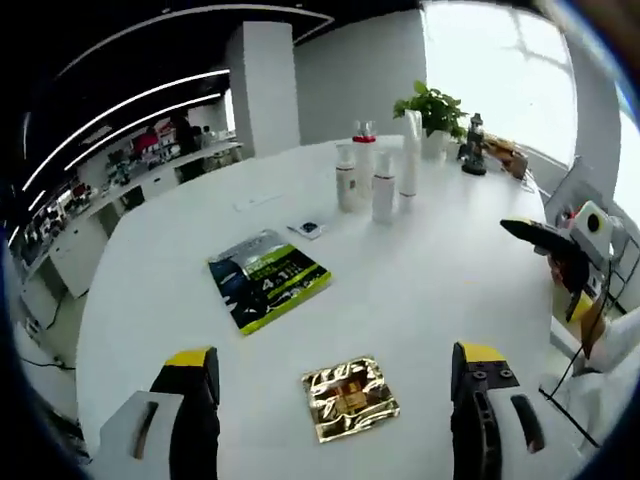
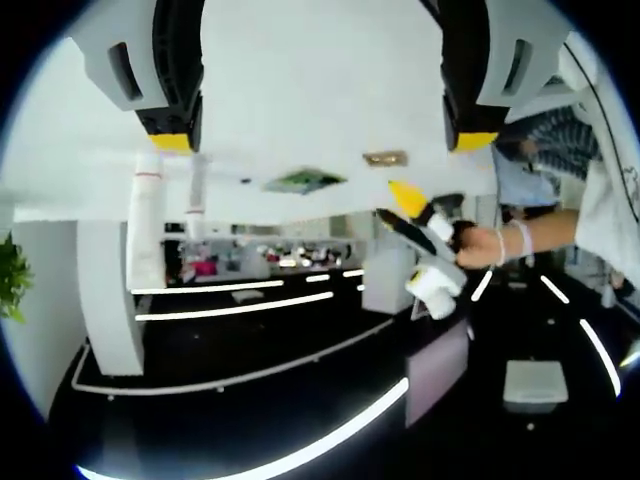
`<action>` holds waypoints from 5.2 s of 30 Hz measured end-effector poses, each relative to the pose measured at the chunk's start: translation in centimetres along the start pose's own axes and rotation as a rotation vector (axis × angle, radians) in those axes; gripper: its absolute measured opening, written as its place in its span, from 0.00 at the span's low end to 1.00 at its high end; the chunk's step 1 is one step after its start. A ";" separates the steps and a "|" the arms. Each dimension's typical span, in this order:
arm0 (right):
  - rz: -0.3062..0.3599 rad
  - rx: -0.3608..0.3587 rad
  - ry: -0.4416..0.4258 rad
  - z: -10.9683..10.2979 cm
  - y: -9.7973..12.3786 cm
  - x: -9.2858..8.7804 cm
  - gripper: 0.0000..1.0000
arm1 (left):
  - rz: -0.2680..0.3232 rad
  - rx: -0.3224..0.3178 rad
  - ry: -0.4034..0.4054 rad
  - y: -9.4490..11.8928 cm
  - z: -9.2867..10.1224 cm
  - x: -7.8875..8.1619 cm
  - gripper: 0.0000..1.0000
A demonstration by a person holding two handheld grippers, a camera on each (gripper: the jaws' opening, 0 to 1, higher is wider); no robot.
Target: Arrange the skincare products in the storage area until every visible bottle or jar stands upright without overlapping.
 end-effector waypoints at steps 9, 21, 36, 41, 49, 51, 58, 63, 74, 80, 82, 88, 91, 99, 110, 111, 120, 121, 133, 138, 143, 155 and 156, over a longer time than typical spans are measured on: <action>-0.015 0.008 0.015 -0.1 0.1 -0.2 1.00 | -0.200 0.023 -0.039 -0.5 1.2 -1.9 1.00; -0.044 0.008 0.045 0.1 0.4 -0.9 1.00 | -0.385 0.073 -0.048 -1.9 1.9 -2.2 0.79; -0.061 0.021 0.061 0.0 0.3 -1.1 1.00 | -0.459 0.105 -0.018 -2.2 1.2 -0.7 0.46; -0.060 0.018 0.069 0.0 0.3 -1.0 1.00 | -0.457 0.109 -0.004 -1.9 1.9 -1.3 0.42; -0.074 0.013 0.089 0.2 0.2 -1.1 1.00 | -0.405 0.043 0.032 -1.6 1.5 -0.8 0.41; -0.071 0.014 0.089 0.2 0.2 -1.1 1.00 | -0.371 0.029 0.038 -1.3 1.4 -0.5 0.41; -0.067 0.013 0.090 0.2 0.1 -1.0 1.00 | -0.116 -0.068 0.032 0.1 1.5 1.0 0.42; -0.056 0.010 0.087 0.2 0.1 -0.9 1.00 | 0.185 -0.112 0.037 1.3 1.3 1.6 0.41; -0.029 0.026 0.078 -0.3 -0.2 -0.3 1.00 | 0.479 -0.155 0.040 2.2 3.7 -0.1 0.41; 0.002 0.029 0.046 -0.4 -0.2 0.0 1.00 | 0.616 -0.140 0.060 2.9 4.6 -1.3 0.41; 0.014 0.033 0.029 -0.4 -0.2 0.1 1.00 | 0.653 -0.147 0.069 3.1 4.9 -1.5 0.41; 0.063 0.043 0.002 -0.5 -0.6 1.5 1.00 | 0.728 -0.149 0.106 3.4 5.5 -2.8 0.41; 0.074 0.048 0.005 -0.5 -0.9 2.1 0.99 | 0.737 -0.161 0.127 3.5 5.6 -3.2 0.41; 0.107 0.098 -0.051 -0.3 -1.8 3.3 0.95 | 0.763 -0.125 0.120 3.4 5.8 -3.6 0.41; 0.184 0.233 -0.201 -0.9 -3.9 6.6 0.69 | 0.788 -0.054 0.041 2.9 7.8 -4.5 0.41; 0.183 0.241 -0.206 -1.0 -4.2 6.8 0.67 | 0.789 -0.054 0.039 2.9 7.9 -4.6 0.41; 0.152 0.318 -0.255 -1.9 -6.5 7.4 0.51 | 0.801 -0.057 0.008 2.9 8.8 -4.7 0.41; 0.148 0.324 -0.258 -2.0 -6.7 7.4 0.50 | 0.801 -0.058 0.007 2.9 8.9 -4.7 0.41; 0.096 0.358 -0.316 -2.5 -7.6 6.7 0.27 | 0.828 -0.036 -0.051 2.9 9.9 -4.9 0.41; 0.085 0.354 -0.324 -2.3 -7.6 6.6 0.10 | 0.827 -0.039 -0.055 2.7 10.1 -5.1 0.41; 0.078 0.324 -0.322 -1.9 -7.6 6.2 0.00 | 0.822 -0.048 -0.052 2.4 10.2 -5.2 0.41; 0.106 0.316 -0.308 -1.6 -6.3 5.7 0.00 | 0.796 -0.195 0.016 1.8 9.5 -5.7 0.46; 0.107 0.319 -0.312 -1.6 -6.2 5.6 0.00 | 0.797 -0.202 0.029 1.8 9.4 -5.8 0.48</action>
Point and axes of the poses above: the point that each gripper's makers call its tool centre point, and the gripper's own axes: y roughly backward along the fingers, z roughly to its right, x roughly out of its top, the point moved 9 cm from there along y, roughly backward along the fingers, and after that the axes turned 14 degrees about y, right-handed, at the moved point
